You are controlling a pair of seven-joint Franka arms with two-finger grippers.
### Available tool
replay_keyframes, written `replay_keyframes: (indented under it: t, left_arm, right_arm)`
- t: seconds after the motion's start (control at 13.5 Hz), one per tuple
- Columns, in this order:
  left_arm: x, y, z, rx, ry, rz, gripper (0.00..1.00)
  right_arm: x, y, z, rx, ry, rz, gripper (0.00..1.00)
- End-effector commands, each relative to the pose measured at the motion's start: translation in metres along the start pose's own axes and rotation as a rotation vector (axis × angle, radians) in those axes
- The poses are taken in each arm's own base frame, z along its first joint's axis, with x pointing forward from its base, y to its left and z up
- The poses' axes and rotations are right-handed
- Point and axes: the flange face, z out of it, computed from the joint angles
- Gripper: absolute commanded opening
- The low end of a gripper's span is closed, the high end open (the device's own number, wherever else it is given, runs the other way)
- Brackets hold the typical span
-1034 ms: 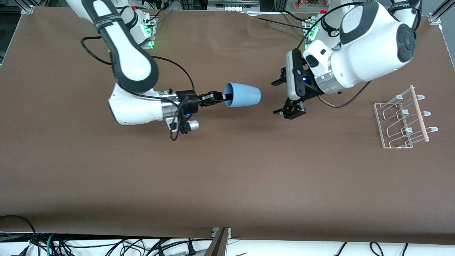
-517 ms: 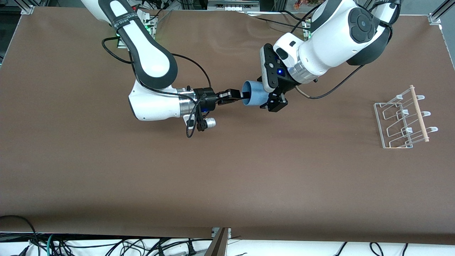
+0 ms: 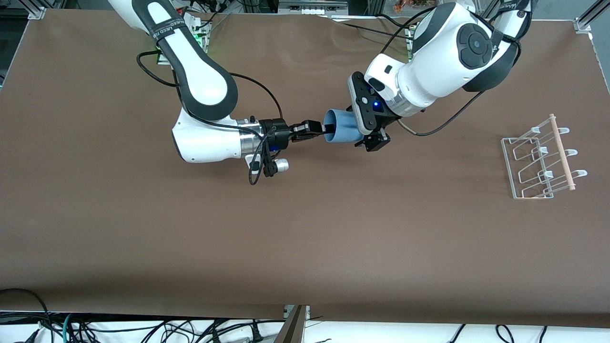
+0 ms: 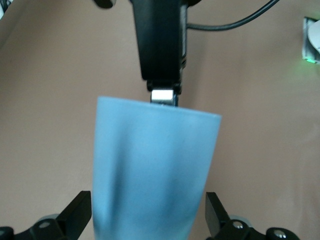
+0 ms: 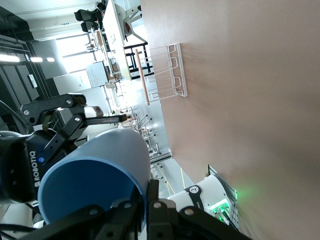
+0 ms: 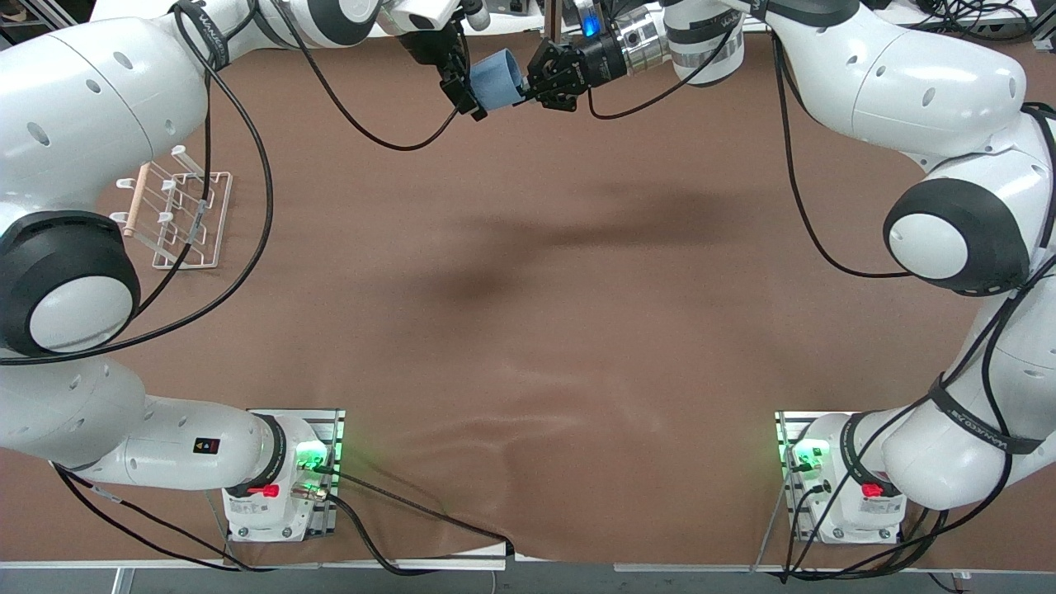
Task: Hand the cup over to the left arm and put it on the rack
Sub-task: 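Grasp the cup's base with the left gripper beside the right gripper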
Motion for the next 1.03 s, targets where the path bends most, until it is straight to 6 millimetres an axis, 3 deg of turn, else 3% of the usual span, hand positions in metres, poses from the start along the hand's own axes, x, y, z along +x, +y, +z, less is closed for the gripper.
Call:
replay_keyframes:
  t: [0.0,0.07,0.15,0.22,0.52,0.59,0.67,0.96]
  left_arm:
    - [0.001,0.004,-0.005,0.044,-0.008,-0.001,0.56]
    - [0.003,0.006,-0.006,0.049,-0.003,-0.006,0.23]
    - [0.004,0.005,-0.007,0.053,-0.001,-0.002,0.17]
    - [0.004,0.005,-0.006,0.050,0.001,-0.007,0.00]
    - [0.003,0.004,-0.004,0.046,-0.001,-0.008,0.00]
    - [0.003,0.003,-0.005,0.045,-0.001,-0.008,0.00]
    - [0.000,0.001,-0.008,0.045,-0.003,-0.011,0.00]
    - [-0.028,-0.018,-0.025,0.016,-0.045,-0.060,0.00]
  right_arm:
    - [0.004,-0.005,0.001,0.027,0.000,-0.018,0.00]
    - [0.004,-0.005,0.001,0.029,0.000,-0.017,0.00]
    - [0.004,-0.005,0.001,0.027,0.000,-0.018,0.00]
    - [0.004,-0.006,0.001,0.028,-0.001,-0.019,0.00]
    - [0.004,-0.007,0.000,0.029,-0.001,-0.011,0.00]
    - [0.003,-0.008,-0.001,0.030,0.000,-0.006,0.13]
    - [0.002,-0.012,-0.001,0.025,0.004,-0.022,0.96]
    - [0.000,-0.019,-0.007,0.028,0.007,-0.033,1.00]
